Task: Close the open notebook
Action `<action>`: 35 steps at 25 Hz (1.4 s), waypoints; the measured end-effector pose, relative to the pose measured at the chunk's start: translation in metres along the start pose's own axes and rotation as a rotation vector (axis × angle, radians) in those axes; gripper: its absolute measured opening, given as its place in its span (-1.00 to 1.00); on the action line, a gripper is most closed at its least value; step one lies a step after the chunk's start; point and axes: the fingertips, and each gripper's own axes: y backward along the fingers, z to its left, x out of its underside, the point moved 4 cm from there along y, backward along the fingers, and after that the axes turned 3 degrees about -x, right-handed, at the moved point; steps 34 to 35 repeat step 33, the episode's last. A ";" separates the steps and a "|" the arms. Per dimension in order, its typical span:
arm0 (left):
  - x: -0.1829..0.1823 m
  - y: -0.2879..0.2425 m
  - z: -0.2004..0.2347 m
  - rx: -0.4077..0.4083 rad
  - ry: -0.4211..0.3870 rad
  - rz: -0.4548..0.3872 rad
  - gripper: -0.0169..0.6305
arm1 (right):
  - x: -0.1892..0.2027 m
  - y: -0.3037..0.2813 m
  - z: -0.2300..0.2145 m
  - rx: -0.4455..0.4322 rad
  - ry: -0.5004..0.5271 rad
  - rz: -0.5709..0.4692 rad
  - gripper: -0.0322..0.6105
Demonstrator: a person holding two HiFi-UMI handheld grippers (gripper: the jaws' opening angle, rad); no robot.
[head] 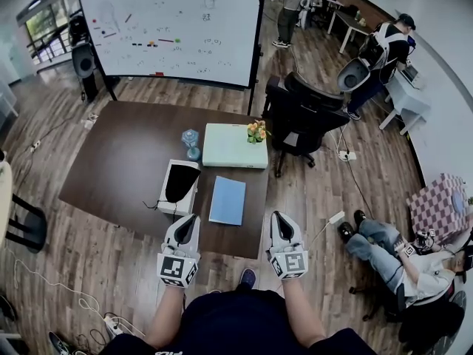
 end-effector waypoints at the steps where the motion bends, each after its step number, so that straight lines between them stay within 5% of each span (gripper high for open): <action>1: 0.001 0.000 0.000 0.000 -0.002 0.001 -0.96 | -0.001 0.001 0.000 0.000 0.000 -0.002 -0.88; 35: -0.002 0.008 0.004 0.000 -0.010 0.004 -0.96 | -0.006 0.001 0.007 -0.011 0.033 0.003 -0.88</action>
